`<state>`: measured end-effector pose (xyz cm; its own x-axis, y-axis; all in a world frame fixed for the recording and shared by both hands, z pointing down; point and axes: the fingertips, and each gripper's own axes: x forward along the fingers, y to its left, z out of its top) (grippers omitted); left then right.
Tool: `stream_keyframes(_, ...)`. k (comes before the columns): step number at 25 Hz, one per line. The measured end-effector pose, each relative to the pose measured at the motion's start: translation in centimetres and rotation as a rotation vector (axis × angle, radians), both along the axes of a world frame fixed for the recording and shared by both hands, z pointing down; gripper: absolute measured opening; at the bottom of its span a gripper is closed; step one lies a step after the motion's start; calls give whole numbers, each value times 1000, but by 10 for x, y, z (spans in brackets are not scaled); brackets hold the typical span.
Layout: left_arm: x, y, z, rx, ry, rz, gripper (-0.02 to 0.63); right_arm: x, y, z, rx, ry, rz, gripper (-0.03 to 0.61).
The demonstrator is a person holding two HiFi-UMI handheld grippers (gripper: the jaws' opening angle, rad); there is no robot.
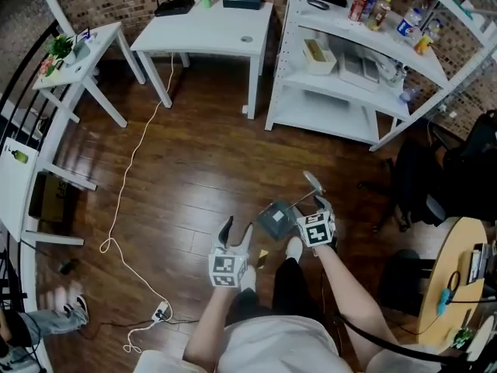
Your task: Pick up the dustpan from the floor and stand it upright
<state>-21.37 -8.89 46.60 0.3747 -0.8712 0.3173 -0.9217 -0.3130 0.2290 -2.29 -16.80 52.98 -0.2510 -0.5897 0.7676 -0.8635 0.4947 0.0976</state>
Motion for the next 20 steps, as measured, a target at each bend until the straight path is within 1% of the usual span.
stream_keyframes(1, 4, 5, -14, 20, -10, 20, 254, 5, 15, -19, 55, -65, 33, 278)
stream_keyframes(4, 23, 26, -53, 62, -33, 84, 261, 18, 61, -91, 303, -282, 108, 293)
stream_keyframes(6, 42, 48, -76, 100, -27, 118, 265, 28, 100, -131, 412, -349, 115, 344)
stream_keyframes(10, 78, 69, -143, 251, -25, 127, 268, 47, 143, -207, 535, -433, 123, 367)
stream_keyframes(12, 99, 81, -174, 315, -28, 128, 270, 61, 162, -240, 594, -445, 129, 367)
stream_keyframes(14, 122, 95, -199, 355, -24, 135, 271, 76, 180, -266, 637, -435, 131, 367)
stream_keyframes(17, 155, 114, -234, 389, 0, 144, 272, 103, 202, -303, 700, -436, 151, 365)
stream_keyframes(20, 187, 127, -256, 410, 10, 132, 273, 133, 213, -325, 753, -387, 155, 364)
